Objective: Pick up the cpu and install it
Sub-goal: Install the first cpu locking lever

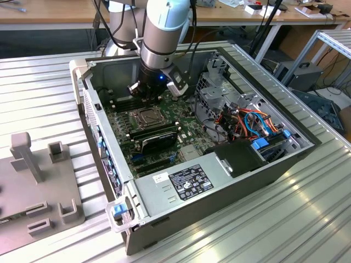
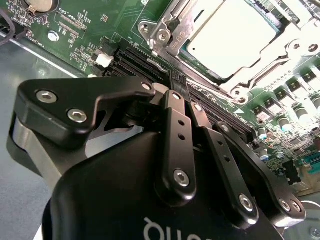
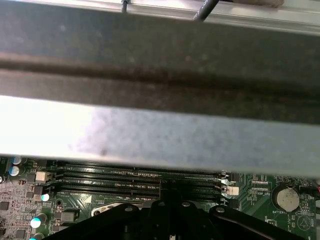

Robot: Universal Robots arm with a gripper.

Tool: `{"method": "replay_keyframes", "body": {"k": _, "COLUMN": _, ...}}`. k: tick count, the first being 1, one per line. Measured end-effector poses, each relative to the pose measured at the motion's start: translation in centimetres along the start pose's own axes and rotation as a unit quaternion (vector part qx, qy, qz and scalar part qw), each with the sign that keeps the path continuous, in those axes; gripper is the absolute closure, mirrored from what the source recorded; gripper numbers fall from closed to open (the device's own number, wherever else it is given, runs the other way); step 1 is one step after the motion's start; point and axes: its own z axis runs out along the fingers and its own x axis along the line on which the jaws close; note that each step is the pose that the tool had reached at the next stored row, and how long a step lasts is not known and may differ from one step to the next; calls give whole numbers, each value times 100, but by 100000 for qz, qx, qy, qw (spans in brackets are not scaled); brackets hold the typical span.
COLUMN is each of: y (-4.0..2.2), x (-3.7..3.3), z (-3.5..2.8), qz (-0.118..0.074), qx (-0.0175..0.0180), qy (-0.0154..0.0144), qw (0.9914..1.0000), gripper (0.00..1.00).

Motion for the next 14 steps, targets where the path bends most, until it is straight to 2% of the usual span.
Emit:
{"method": "replay_keyframes", "body": {"k": 7, "y": -3, "x": -37, "z": 4, "qz": 2, "qx": 187, "qy": 10, "qw": 100000, "gripper": 89}}
{"method": "replay_keyframes", "body": {"k": 14, "y": -2, "x": -38, "z": 4, "qz": -7, "qx": 258, "qy": 19, "qw": 100000, "gripper": 89}}
